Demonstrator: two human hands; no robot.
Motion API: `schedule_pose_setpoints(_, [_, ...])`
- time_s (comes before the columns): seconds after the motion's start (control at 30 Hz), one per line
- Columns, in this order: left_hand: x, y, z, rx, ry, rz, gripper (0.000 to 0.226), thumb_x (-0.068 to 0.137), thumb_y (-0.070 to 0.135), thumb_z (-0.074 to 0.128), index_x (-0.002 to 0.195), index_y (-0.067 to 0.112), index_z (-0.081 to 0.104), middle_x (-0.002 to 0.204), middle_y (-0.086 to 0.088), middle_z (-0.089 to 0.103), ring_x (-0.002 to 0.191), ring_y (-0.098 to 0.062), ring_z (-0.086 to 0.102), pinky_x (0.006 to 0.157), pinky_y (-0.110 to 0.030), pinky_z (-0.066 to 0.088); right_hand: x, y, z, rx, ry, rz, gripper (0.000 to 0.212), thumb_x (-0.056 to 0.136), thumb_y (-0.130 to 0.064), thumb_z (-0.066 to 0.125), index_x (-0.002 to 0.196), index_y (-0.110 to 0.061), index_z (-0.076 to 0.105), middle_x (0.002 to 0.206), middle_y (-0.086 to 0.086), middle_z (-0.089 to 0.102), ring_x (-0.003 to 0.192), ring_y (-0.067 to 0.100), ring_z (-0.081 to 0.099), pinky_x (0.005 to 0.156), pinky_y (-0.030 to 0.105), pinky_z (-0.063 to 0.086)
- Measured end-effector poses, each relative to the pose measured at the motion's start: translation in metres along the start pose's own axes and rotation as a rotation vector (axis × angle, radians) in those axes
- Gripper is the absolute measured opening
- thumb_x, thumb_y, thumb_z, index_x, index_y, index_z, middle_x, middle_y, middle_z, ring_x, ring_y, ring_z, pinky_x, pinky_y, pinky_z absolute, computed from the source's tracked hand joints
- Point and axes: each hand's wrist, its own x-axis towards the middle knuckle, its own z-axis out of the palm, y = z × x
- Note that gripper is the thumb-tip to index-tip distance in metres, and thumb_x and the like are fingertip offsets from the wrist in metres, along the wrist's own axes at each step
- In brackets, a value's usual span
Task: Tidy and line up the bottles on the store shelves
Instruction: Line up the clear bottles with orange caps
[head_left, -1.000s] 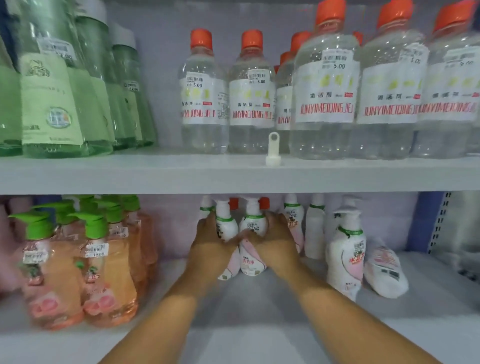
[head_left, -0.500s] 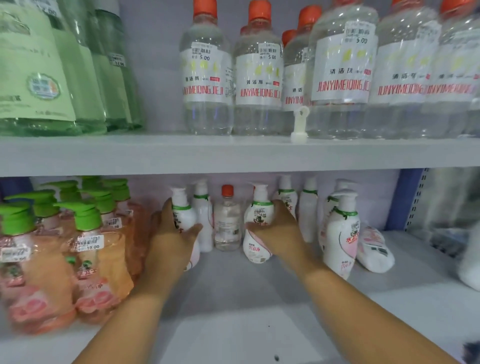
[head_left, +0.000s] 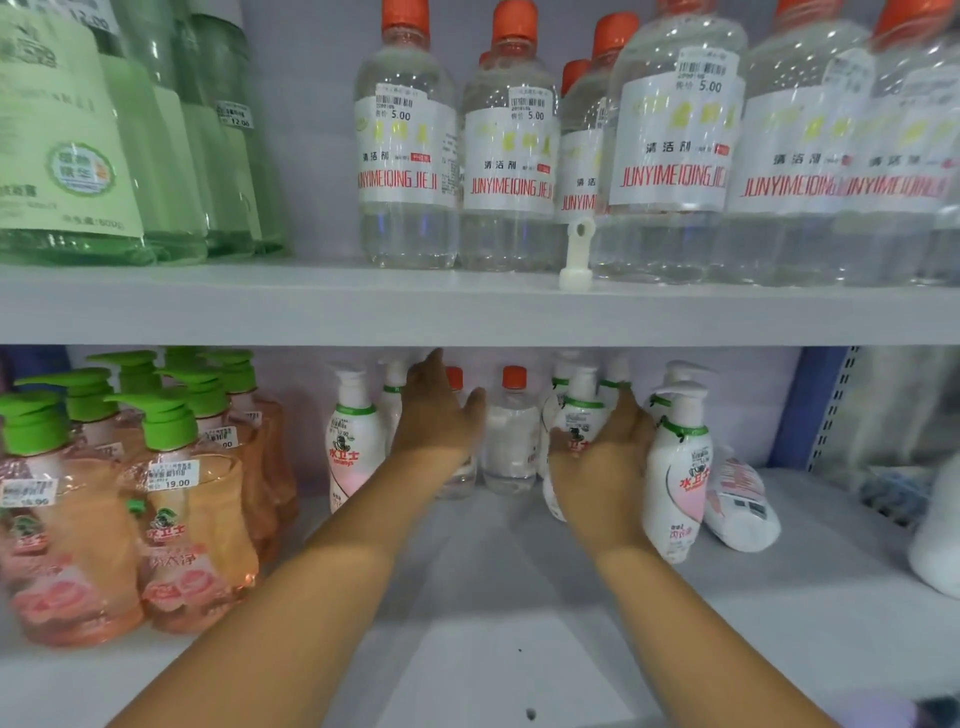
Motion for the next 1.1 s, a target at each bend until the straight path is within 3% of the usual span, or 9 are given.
schedule_pose_setpoints(0.07, [0.016,-0.006,0.011,0.041,-0.014,-0.063,0.065,0.101,0.027,0.057,0.155,0.004,0.029,0.155,-0.017,0.039,0.143,-0.033,0.041,0.116,-0.041,0.037,-0.006,-0.020,-0.005,0.135,0.007,-0.206,0.058,0.086,-0.014,0.071,0.140,-0.008,0.048,0.138,0.011,0.047,0.129,0.022,0.046,0.109,0.026,0.039])
schedule_pose_setpoints(0.17, [0.023,-0.010,0.019,0.181,0.066,-0.043,0.034,0.103,0.023,0.053,0.130,0.003,0.053,0.130,-0.018,0.060,0.123,-0.035,0.057,0.100,-0.043,0.048,0.000,-0.040,0.009,0.234,-0.110,-0.340,0.037,0.093,-0.021,0.056,0.129,-0.016,0.056,0.130,0.001,0.055,0.125,0.018,0.054,0.107,0.034,0.045])
schedule_pose_setpoints(0.33, [-0.003,-0.012,0.002,0.128,0.116,0.076,0.013,0.100,0.023,0.057,0.099,0.012,0.064,0.098,-0.006,0.068,0.093,-0.028,0.066,0.078,-0.036,0.051,0.046,-0.050,0.058,-0.149,-0.473,-0.011,0.035,0.101,-0.023,0.050,0.129,-0.002,0.054,0.127,0.016,0.056,0.121,0.033,0.055,0.104,0.038,0.043])
schedule_pose_setpoints(0.5, [-0.055,-0.008,-0.038,-0.096,0.110,0.064,0.023,0.097,0.016,0.064,0.119,0.019,0.068,0.101,0.009,0.063,0.091,-0.007,0.057,0.072,0.002,0.035,0.064,-0.057,0.072,-0.385,-0.604,0.000,0.040,0.103,-0.015,0.043,0.140,0.000,0.045,0.138,0.019,0.047,0.125,0.035,0.051,0.105,0.041,0.042])
schedule_pose_setpoints(0.6, [-0.069,-0.010,-0.057,-0.181,0.024,0.005,0.036,0.097,0.015,0.065,0.132,0.022,0.065,0.113,0.008,0.065,0.100,-0.007,0.060,0.072,0.009,0.032,0.066,-0.060,0.063,-0.335,-0.600,-0.013,0.032,0.103,-0.013,0.045,0.130,-0.004,0.058,0.135,0.017,0.055,0.123,0.032,0.055,0.101,0.036,0.043])
schedule_pose_setpoints(0.73, [-0.081,-0.022,-0.077,-0.195,-0.024,-0.010,0.041,0.095,0.017,0.067,0.134,0.028,0.063,0.117,0.007,0.069,0.101,-0.007,0.063,0.073,0.007,0.037,0.048,-0.076,0.037,-0.279,-0.556,-0.078,0.019,0.100,-0.016,0.055,0.113,-0.006,0.065,0.115,0.012,0.066,0.109,0.030,0.062,0.078,0.026,0.040])
schedule_pose_setpoints(0.83, [-0.089,-0.032,-0.087,-0.199,-0.022,0.008,0.042,0.093,0.022,0.071,0.132,0.036,0.063,0.115,0.013,0.070,0.101,-0.004,0.066,0.081,0.000,0.042,0.029,-0.086,0.002,-0.161,-0.535,-0.103,0.023,0.101,-0.017,0.055,0.121,-0.011,0.066,0.118,0.008,0.066,0.107,0.027,0.061,0.083,0.027,0.045])
schedule_pose_setpoints(0.97, [-0.106,-0.035,-0.093,-0.301,-0.037,-0.001,0.042,0.092,0.024,0.074,0.124,0.048,0.062,0.113,0.015,0.073,0.107,-0.004,0.068,0.101,-0.029,0.052,0.003,-0.092,-0.050,-0.080,-0.548,-0.056,0.027,0.100,-0.020,0.058,0.126,-0.024,0.066,0.117,-0.005,0.062,0.100,0.015,0.057,0.079,0.016,0.039])
schedule_pose_setpoints(1.1, [-0.128,-0.026,-0.099,-0.325,-0.091,-0.019,0.047,0.088,0.034,0.077,0.132,0.041,0.062,0.116,0.016,0.072,0.111,-0.001,0.066,0.104,-0.030,0.050,-0.016,-0.085,-0.086,-0.026,-0.564,-0.061,0.026,0.095,-0.018,0.067,0.120,-0.025,0.070,0.106,-0.009,0.063,0.093,0.011,0.057,0.069,0.001,0.037])
